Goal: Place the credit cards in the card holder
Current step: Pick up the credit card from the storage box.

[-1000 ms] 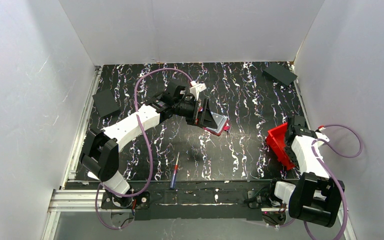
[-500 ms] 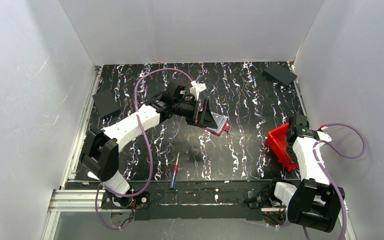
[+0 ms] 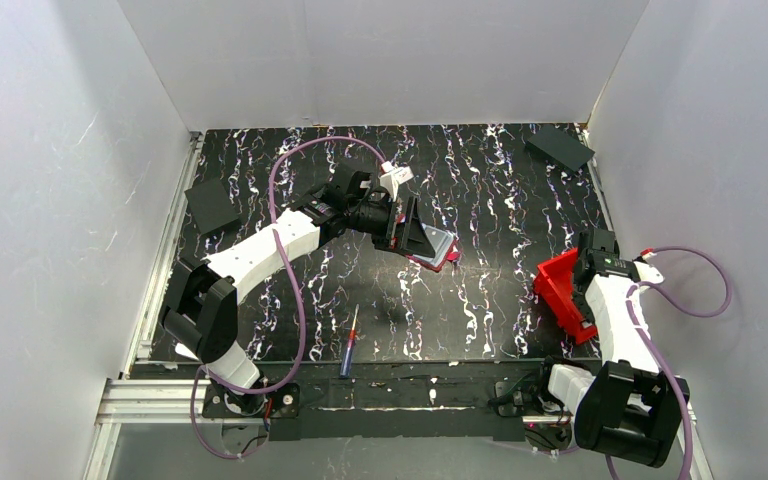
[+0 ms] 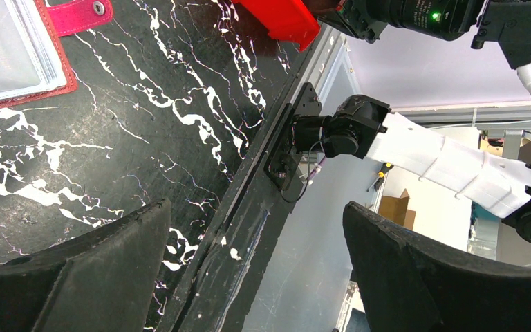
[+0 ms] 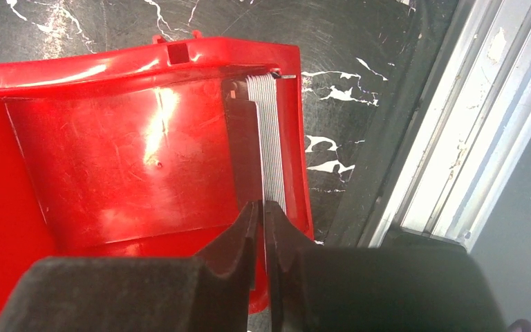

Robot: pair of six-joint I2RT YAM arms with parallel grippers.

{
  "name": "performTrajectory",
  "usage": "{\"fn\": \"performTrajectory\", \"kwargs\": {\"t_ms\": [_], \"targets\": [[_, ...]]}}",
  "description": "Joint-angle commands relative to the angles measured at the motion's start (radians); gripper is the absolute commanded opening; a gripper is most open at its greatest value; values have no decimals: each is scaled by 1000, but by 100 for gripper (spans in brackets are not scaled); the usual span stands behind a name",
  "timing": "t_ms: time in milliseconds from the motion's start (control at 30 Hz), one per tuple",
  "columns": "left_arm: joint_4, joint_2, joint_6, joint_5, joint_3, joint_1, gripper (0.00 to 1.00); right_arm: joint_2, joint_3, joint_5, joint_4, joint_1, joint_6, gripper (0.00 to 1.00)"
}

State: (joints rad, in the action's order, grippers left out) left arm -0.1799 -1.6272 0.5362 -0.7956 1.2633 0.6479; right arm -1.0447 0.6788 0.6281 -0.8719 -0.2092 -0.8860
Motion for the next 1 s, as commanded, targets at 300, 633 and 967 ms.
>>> {"fn": "performTrajectory", "kwargs": {"t_ms": [300,633,967], "targets": [[6,18,-2,-28,29,-4,94,13,52,26,-21,-6,8,1],[5,15,-2,-27,29,-4,94,24,83,45,13,-6,45,1],[2,14,-4,-21,28,-4,94,89,139,14,58,-6,135,1]]}}
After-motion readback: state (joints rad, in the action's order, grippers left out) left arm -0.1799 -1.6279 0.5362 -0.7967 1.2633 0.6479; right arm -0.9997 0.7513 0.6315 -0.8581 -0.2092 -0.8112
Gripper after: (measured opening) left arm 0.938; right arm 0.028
